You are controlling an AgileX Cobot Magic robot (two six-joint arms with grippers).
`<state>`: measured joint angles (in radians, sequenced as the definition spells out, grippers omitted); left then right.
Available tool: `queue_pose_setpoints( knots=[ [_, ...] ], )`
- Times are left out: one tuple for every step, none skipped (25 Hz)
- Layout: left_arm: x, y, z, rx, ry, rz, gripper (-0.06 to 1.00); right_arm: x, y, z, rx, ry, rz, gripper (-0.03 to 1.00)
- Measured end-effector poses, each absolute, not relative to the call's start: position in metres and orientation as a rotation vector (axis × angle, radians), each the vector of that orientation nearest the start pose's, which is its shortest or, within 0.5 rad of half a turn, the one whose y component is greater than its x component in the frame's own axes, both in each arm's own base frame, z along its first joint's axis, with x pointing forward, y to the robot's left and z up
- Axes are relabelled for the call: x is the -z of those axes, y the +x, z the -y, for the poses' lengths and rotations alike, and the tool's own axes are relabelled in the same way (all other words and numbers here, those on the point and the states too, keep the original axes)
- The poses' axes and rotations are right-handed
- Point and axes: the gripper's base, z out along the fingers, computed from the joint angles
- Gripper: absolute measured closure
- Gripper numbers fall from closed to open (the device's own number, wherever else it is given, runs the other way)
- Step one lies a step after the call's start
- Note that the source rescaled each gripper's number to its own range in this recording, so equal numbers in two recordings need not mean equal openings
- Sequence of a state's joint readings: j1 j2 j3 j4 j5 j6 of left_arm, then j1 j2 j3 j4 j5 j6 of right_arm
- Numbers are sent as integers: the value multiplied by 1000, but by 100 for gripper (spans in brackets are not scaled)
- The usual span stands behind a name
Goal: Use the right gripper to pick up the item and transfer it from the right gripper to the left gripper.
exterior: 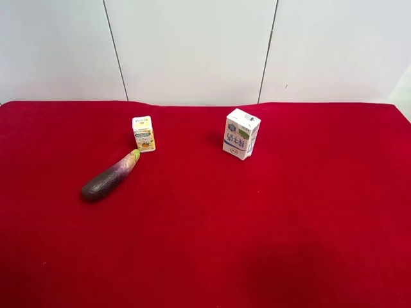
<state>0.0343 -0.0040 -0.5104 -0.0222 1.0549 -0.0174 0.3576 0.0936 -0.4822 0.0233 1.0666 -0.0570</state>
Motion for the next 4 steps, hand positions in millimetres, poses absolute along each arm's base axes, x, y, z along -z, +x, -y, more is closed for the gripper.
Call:
queue_pose_setpoints(
  knots=[
    [-281,-7,2,16,-51,-2022,-6,-271,9,-6,-202,-446,-2122,-3],
    [-281,-7,2,16,-51,-2022,-6,-271,9,-6,-202,-446,-2122,-3],
    [-281,-7,2,16,-51,-2022,-6,-271,9,-6,-202,-446,-2122,-3],
    [-281,-7,2,16,-51,-2022,-6,-271,9,-6,-202,-446,-2122,-3]
  ],
)
